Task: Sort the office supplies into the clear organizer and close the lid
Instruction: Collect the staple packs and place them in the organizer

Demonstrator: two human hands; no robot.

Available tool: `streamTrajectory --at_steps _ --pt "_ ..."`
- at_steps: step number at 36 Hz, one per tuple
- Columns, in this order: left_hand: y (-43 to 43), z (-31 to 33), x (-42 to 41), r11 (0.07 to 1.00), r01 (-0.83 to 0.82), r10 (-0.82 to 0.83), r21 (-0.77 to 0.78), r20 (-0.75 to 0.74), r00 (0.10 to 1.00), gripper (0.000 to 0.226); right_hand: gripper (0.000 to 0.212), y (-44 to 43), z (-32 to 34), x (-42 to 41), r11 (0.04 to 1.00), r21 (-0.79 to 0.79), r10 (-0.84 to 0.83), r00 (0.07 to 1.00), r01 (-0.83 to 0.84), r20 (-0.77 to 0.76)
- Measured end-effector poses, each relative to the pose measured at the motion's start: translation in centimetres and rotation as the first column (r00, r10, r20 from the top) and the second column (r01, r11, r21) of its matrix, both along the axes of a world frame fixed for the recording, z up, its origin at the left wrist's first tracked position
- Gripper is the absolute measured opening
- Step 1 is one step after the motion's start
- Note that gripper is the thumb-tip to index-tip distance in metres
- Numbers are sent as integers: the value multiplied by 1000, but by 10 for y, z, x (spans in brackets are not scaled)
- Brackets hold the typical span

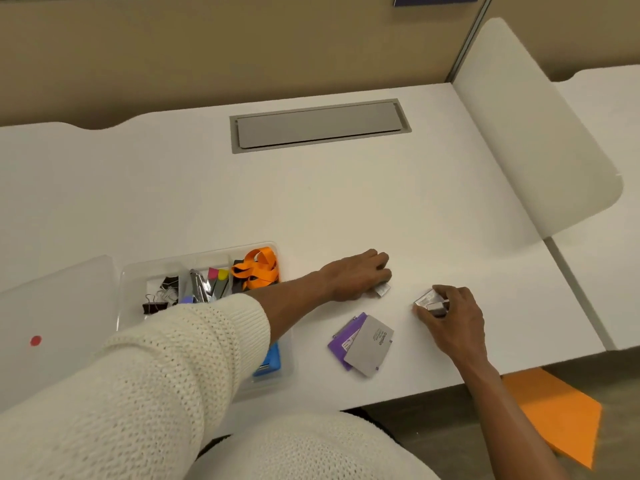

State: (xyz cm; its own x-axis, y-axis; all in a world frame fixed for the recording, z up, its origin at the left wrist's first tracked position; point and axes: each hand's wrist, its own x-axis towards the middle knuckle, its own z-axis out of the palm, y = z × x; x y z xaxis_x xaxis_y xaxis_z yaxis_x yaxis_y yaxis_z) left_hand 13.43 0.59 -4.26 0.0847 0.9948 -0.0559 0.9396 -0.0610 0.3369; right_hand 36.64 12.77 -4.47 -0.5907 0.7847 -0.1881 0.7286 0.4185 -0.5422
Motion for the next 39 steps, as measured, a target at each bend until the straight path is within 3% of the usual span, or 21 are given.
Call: streamTrajectory --at_steps 7,10,13,18,22,26,30,35,39 --pt "-19 17 -14 940 -341 336 -2 189 923 25 58 -12 16 -27 1000 -24 5 999 -6 -44" --pt "-39 30 -15 869 -494 478 -11 271 835 25 57 -26 30 -47 999 -40 30 996 -33 -81" --pt "-66 50 -13 753 -657 626 -33 344 700 28 55 -47 48 -69 991 -110 58 985 -77 -163" --pt "-133 91 -16 431 -898 845 -91 388 367 28 50 -102 75 -107 935 -264 176 956 -237 -235" --pt "-199 109 -12 245 -950 938 -196 297 180 21 51 -161 87 -131 863 -275 380 903 -424 -200" --pt "-249 112 4 145 -937 967 -318 247 66 26 53 -210 89 -146 794 -249 537 831 -555 -142" --pt "-278 103 15 83 -924 987 -374 161 23 24 57 -242 89 -155 759 -215 606 787 -615 -114" --pt "-293 88 16 52 -891 998 -452 45 35 16 63 -267 78 -165 723 -195 669 742 -663 -44" --pt "-300 80 15 82 -872 996 -483 4 91 23 57 -281 71 -169 725 -184 680 732 -664 39"
